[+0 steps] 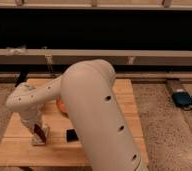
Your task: Place the pepper on the white sponge
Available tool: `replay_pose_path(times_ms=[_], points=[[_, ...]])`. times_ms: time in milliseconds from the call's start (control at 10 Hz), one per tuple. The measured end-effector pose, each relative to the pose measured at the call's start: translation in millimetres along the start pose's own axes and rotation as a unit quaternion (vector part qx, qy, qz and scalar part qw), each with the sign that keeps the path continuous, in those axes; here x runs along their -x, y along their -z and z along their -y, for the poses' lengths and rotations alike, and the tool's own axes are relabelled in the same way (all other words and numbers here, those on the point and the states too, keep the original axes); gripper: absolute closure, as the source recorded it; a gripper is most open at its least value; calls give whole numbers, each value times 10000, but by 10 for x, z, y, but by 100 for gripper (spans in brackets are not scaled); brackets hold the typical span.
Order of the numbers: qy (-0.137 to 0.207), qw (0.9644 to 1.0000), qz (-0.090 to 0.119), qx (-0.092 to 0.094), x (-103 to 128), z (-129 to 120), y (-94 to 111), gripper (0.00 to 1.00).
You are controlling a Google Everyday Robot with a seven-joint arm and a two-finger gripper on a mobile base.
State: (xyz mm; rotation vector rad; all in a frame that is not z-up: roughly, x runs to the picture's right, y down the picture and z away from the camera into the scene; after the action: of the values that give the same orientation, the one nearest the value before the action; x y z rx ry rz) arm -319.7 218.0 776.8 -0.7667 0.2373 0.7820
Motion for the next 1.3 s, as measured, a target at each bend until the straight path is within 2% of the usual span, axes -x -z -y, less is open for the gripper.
replay_pose_path(times_ms=[100,700,800,900,1300], points=[[23,10000,-9,19,4,-14,-18,95],[85,9999,30,112,97,-56,-60,32],[83,9999,38,117,114,-59,-70,25],[80,9999,41,126,136,-65,-88,20],[32,9999,28,165,190,-74,-144,20]])
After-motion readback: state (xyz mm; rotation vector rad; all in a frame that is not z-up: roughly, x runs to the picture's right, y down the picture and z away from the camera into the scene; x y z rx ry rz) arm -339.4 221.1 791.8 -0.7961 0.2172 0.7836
